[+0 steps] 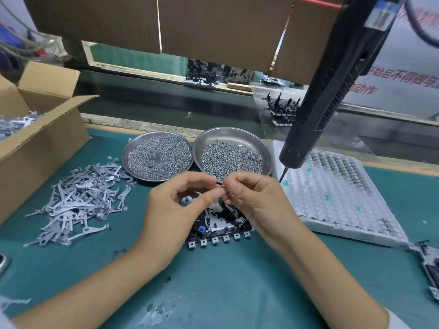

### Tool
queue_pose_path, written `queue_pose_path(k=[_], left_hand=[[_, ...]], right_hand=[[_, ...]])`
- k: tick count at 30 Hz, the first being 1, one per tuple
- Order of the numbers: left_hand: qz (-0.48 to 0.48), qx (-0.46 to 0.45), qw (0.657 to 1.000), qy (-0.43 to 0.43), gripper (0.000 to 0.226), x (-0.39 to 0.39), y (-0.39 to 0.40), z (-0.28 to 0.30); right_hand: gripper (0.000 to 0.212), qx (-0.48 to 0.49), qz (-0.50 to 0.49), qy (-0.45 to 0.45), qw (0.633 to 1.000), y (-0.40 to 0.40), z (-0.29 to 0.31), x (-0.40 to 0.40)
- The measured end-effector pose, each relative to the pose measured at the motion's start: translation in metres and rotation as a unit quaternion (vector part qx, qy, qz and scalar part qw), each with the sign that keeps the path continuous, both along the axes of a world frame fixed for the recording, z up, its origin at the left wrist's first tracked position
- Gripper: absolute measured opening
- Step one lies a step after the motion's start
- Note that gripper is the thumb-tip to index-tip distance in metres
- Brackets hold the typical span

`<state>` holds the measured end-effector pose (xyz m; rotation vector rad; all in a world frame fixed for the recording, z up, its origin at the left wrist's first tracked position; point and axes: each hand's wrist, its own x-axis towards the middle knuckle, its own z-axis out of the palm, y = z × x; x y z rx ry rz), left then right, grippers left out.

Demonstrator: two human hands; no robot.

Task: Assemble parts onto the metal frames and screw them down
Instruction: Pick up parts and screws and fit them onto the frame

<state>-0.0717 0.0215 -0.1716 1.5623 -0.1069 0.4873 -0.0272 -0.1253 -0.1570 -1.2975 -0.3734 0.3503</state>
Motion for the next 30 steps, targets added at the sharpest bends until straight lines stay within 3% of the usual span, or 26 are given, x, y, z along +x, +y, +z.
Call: queue_pose_path(k=[30], left_hand=[[-0.012, 0.013, 0.999, -0.037, 0.018, -0.0018, 0.0021, 0.0031]], right_hand=[[0.012, 0.03, 0.047, 0.035, 0.998, 0.0018, 0.0046, -0.0011]])
